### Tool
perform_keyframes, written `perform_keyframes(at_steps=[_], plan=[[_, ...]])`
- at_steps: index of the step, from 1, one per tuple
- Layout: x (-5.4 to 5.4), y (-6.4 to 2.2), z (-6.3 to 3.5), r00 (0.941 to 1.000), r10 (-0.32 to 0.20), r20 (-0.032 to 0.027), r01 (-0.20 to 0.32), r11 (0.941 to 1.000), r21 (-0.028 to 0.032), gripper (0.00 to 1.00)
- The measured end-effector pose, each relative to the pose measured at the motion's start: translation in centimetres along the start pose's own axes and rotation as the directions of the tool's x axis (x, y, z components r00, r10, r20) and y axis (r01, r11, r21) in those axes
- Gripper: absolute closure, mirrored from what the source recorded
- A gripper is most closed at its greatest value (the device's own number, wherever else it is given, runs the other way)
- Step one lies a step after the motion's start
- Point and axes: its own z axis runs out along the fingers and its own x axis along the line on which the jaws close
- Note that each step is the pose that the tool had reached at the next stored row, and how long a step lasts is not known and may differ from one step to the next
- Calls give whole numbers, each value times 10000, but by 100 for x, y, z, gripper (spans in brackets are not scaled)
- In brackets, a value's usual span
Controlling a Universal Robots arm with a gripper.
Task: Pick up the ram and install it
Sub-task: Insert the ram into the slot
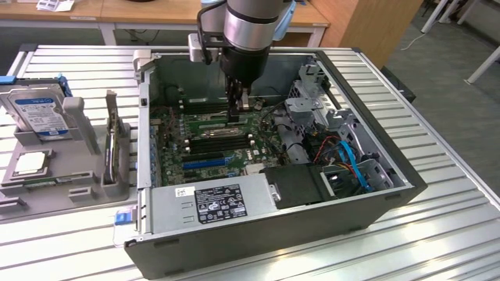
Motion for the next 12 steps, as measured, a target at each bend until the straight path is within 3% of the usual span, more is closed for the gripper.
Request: perform_keyframes(at_steps=[12], plan=[[9, -3, 89, 10000, 4, 1, -4, 10000, 1, 89]])
